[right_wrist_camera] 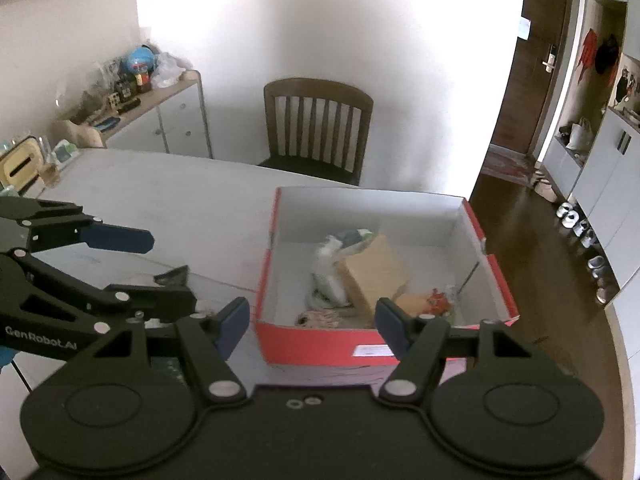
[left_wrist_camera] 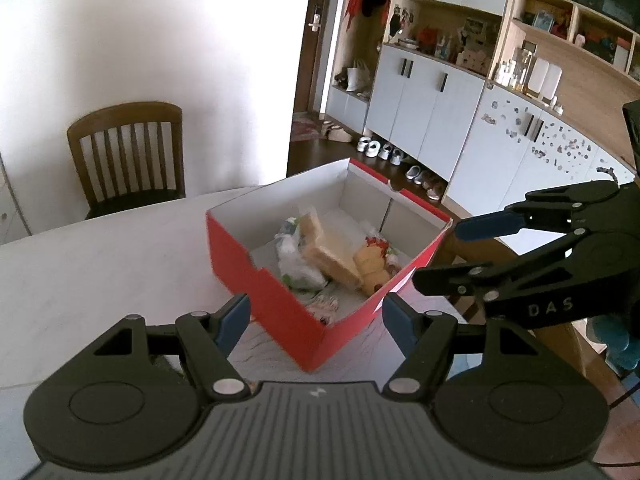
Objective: Organize objects
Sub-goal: 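Lift both tools out of the box and move back toward the placemat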
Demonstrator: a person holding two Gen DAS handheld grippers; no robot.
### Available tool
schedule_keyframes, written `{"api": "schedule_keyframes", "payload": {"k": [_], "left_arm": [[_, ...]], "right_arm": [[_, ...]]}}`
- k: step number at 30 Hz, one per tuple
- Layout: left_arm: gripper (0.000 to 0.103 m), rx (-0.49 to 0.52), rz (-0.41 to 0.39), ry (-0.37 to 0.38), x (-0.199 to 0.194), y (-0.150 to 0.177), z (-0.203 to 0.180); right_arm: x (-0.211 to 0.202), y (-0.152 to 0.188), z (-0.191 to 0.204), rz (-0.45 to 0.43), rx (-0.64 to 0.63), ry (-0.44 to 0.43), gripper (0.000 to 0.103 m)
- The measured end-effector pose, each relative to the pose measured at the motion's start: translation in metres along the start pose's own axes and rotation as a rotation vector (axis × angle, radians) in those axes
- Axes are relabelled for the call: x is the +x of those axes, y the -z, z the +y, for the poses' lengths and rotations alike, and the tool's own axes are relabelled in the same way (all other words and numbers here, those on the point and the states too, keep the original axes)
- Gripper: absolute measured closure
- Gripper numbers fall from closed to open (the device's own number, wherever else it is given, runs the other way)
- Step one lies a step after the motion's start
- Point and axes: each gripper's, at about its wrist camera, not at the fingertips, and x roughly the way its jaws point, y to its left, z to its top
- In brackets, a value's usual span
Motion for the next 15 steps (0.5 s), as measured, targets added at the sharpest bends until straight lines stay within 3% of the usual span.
{"api": "schedule_keyframes", "payload": {"k": [2, 15], "left_arm": [[0.020, 0.001, -0.008, -0.008, -0.010, 0.005, 0.008], [0.019, 0.031, 0.015, -0.061, -0.048, 0.058, 0.065]], "right_arm": [[-0.002, 0.002, 0.008, -0.005, 0.012, -0.007, 0.027], [0.010, 0.020, 0.065, 0.005, 0.089, -0.050, 0.018]]}}
